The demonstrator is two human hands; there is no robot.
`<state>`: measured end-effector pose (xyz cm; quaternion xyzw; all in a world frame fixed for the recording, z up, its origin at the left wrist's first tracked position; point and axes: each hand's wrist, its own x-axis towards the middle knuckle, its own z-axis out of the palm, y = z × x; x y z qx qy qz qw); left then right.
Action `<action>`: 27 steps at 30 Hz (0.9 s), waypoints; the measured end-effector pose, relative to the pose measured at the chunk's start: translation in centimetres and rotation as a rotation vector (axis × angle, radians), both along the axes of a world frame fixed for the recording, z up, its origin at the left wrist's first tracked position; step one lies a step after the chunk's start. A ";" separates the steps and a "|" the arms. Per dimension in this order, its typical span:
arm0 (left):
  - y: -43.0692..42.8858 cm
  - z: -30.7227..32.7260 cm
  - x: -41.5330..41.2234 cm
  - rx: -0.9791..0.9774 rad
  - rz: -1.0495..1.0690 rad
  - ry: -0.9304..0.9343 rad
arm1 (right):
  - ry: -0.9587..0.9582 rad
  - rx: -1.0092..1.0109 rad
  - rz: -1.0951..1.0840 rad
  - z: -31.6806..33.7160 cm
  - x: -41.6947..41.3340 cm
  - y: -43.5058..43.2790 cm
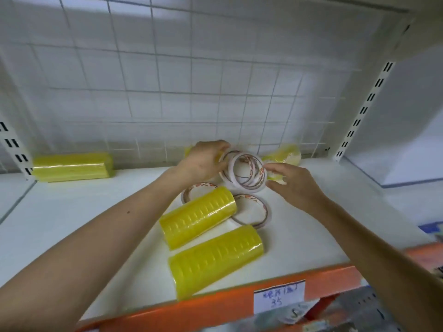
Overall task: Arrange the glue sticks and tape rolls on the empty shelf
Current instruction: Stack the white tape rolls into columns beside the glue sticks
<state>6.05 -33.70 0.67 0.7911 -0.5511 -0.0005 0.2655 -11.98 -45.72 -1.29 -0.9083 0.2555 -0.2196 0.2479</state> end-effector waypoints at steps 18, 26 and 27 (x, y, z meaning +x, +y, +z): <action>-0.3 -1.1 3.7 0.077 -0.390 -0.459 | 0.133 -0.670 0.302 -3.2 2.4 -3.6; 1.7 -1.2 2.9 -0.013 -0.253 -0.426 | 0.037 -0.723 0.262 -3.1 0.7 -2.6; 1.8 -0.9 2.6 -0.017 -0.215 -0.404 | 0.028 -0.716 0.240 -3.0 0.5 -2.4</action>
